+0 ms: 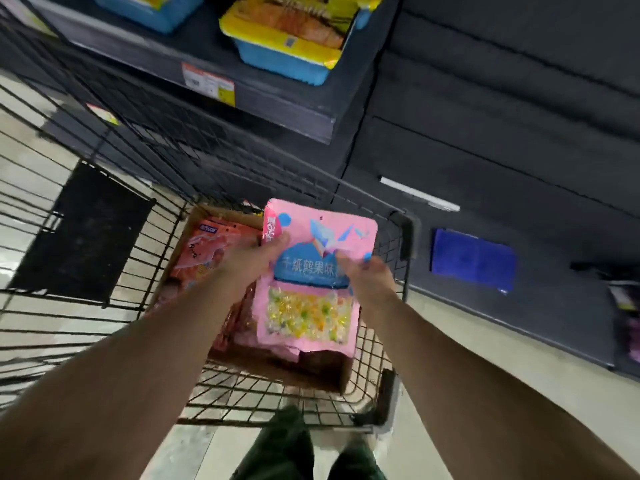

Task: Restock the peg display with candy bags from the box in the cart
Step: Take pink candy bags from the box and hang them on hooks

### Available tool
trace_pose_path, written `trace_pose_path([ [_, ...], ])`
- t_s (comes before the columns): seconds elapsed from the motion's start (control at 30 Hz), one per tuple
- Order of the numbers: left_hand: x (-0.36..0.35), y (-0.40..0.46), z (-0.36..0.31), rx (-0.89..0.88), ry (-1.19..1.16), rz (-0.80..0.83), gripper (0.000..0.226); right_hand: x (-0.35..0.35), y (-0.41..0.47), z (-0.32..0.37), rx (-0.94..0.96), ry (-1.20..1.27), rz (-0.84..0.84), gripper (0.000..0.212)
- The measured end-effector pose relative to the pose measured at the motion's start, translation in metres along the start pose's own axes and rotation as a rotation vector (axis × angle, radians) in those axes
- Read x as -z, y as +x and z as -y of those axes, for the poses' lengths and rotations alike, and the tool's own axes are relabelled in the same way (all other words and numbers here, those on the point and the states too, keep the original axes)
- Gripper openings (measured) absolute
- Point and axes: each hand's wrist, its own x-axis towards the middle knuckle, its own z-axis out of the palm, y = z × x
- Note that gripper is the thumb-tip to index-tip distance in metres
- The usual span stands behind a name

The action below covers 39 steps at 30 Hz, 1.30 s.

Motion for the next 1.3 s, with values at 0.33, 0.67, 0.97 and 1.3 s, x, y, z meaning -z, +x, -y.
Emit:
trace_pose_path([
  [0.33, -0.095, -0.101, -0.152, -0.267, -0.111, 0.32, 0.03, 0.186, -0.091, 0.058, 0.244, 0.328, -0.085, 0.015],
  [0.67, -0.377, -0.309, -0.187, -0.418, -0.035, 0.756, 0.051, 0.481, -0.233, -0.055, 0.458, 0.602, -0.574, 0.019],
  [0.97, -0.593, -0.466, -0.166, -0.729, 0.194, 1.044, 0.021, 0.669, -0.35, -0.189, 0.476, 0.85, -1.003, 0.011],
  [1.3, -0.734, -0.498, -0.162, -0.604, 0.128, 1.064, 0.015, 0.77, -0.343, -0.243, 0.4, 0.971, -1.082, 0.012],
])
